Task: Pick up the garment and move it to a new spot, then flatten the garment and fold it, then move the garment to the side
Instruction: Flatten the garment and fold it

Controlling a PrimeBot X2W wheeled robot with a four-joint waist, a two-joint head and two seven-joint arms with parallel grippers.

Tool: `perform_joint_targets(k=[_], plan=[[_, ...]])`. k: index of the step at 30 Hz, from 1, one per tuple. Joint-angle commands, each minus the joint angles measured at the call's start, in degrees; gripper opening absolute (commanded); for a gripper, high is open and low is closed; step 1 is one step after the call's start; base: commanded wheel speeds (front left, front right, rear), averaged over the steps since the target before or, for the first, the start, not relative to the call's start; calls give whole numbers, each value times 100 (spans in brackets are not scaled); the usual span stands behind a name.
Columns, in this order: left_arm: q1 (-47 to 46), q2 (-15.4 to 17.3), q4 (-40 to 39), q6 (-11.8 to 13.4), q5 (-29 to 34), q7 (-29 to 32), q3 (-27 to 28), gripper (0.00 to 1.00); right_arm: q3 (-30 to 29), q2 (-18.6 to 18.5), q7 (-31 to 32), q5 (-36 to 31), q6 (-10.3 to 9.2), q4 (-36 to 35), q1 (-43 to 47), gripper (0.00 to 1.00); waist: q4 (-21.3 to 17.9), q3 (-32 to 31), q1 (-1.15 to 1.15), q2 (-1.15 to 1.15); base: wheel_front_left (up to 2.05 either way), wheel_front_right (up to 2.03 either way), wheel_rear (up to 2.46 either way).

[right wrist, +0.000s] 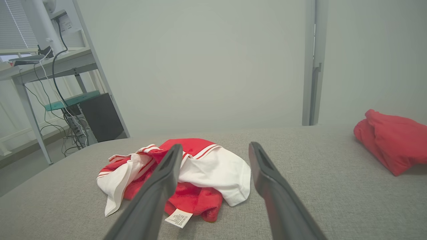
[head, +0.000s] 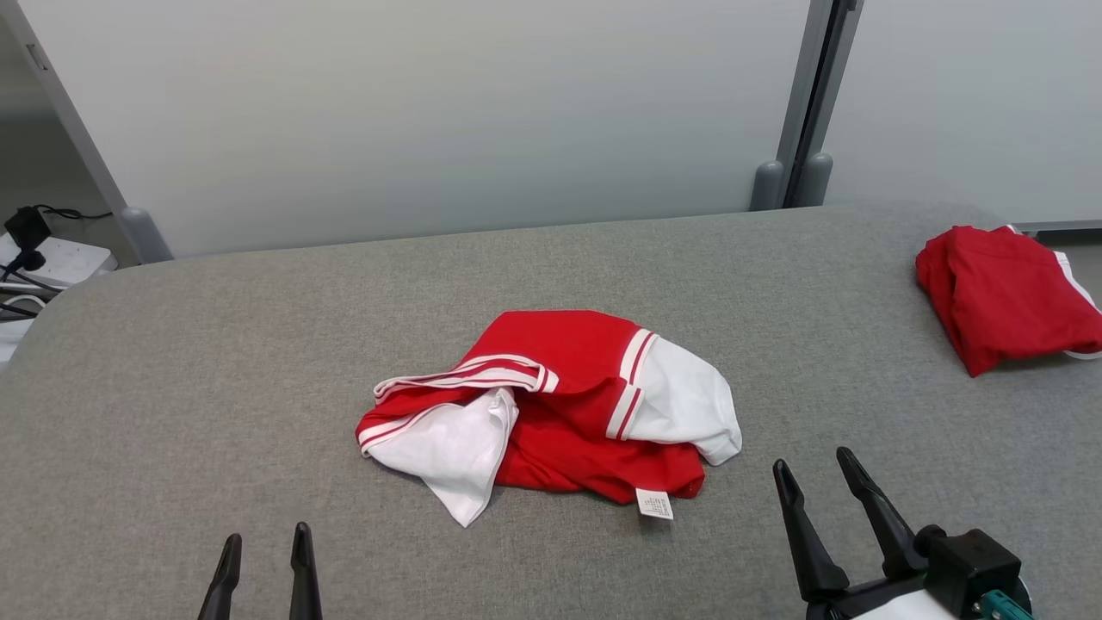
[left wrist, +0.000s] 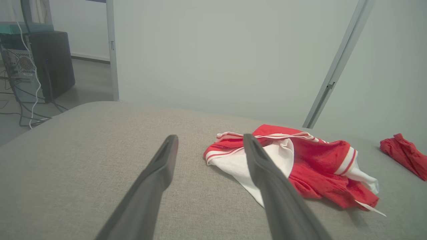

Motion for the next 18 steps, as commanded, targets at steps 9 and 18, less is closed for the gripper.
perform_joint_targets(k=[9, 18], plan=[[-416, 10, 252, -299, -475, -34, -92, 100, 120, -16, -35, 62, 0, -138, -168, 100, 22, 169, 0, 0, 0, 0, 0], [-1269, 10, 1456, -598, -841, -34, -846, 100, 224, -73, -35, 86, 0, -119, -295, 100, 21, 444, 0, 0, 0, 0, 0]])
